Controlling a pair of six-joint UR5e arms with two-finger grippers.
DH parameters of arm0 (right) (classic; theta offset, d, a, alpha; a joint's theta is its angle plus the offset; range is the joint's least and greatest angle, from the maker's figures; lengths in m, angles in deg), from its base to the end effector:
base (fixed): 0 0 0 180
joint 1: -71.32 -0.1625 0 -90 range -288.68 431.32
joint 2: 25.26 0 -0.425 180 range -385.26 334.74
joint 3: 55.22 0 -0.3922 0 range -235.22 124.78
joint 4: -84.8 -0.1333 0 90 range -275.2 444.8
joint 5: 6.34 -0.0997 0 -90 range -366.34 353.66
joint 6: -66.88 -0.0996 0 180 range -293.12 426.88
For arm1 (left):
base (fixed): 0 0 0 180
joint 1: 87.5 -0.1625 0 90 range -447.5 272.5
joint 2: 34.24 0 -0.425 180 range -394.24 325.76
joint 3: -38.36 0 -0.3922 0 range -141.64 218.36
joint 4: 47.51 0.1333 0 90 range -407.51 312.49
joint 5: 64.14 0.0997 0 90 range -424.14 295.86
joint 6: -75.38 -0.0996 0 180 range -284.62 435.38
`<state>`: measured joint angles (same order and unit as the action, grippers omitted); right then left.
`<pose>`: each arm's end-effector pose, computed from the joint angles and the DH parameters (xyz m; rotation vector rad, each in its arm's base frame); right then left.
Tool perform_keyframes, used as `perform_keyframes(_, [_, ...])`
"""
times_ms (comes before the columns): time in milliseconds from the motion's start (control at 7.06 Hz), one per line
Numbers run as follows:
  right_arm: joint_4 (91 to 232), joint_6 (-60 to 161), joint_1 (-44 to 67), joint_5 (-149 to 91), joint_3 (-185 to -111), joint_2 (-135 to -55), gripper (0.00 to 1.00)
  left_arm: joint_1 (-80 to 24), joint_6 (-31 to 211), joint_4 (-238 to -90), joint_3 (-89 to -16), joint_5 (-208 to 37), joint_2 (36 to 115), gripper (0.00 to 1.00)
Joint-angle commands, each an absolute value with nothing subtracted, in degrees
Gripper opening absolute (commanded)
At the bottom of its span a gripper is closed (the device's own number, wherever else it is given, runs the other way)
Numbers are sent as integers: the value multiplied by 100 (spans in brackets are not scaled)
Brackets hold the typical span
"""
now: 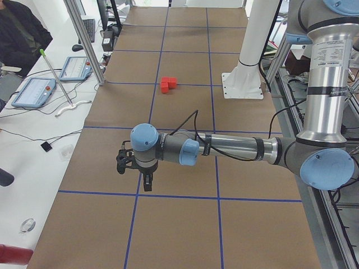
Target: Form red blocks into L shape at center
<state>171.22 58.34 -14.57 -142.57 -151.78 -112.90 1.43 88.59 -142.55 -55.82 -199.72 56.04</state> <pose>0.0241 -0.5203 0.5720 0.1164 -0.8211 -0.0152 -0.0528 -0.5040 0.6093 0.0571 0.8075 -0.1342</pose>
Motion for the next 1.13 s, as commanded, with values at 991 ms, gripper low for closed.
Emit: perform_keyframes(991, [17822, 6263, -1490, -13896, -15252, -11438, 100, 118, 8865, -14181, -5745, -19738, 5514, 100])
